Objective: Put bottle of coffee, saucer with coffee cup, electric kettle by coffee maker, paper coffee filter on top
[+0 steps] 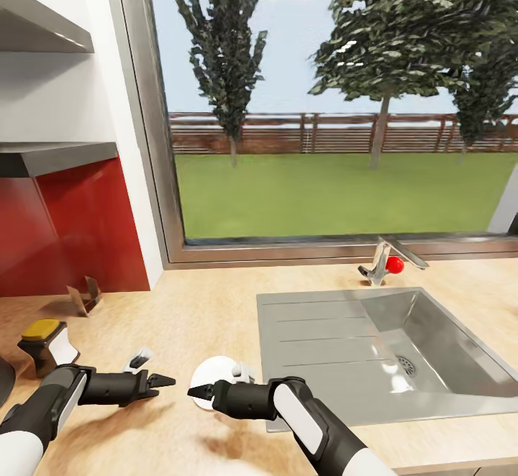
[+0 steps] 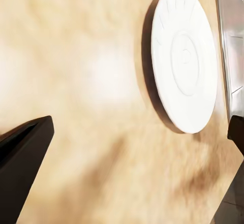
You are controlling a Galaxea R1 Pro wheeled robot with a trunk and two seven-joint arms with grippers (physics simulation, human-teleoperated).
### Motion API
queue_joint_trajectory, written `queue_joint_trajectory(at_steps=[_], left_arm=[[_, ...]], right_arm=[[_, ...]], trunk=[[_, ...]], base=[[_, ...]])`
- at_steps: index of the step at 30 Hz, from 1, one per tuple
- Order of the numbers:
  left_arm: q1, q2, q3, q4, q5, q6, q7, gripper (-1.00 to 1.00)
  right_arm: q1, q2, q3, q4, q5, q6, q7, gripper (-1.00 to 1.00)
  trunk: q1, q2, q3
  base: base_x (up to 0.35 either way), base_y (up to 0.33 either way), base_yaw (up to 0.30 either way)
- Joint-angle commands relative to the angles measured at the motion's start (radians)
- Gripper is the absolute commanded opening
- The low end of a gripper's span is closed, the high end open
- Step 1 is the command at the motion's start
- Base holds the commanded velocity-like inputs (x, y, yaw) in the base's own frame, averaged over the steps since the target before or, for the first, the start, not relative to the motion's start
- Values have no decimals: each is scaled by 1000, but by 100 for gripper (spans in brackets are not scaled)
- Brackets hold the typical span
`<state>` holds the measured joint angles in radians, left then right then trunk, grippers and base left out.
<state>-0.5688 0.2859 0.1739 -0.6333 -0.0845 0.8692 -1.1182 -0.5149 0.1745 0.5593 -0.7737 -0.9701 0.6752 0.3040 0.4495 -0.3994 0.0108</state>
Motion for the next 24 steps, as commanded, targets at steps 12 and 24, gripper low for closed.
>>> queue_joint_trajectory(at_steps=[12,24], left_arm=[[0,-1,5,0,-16,1,-6,100],[0,1,10,-4,-18,1,-6,100]], right_arm=[[-1,0,1,-4,1,3,2,100],[-1,0,2,-6,1,3,1,100]], trunk=[[0,-1,-1],[0,-1,-1]], base=[[0,0,-206],[0,0,-203]])
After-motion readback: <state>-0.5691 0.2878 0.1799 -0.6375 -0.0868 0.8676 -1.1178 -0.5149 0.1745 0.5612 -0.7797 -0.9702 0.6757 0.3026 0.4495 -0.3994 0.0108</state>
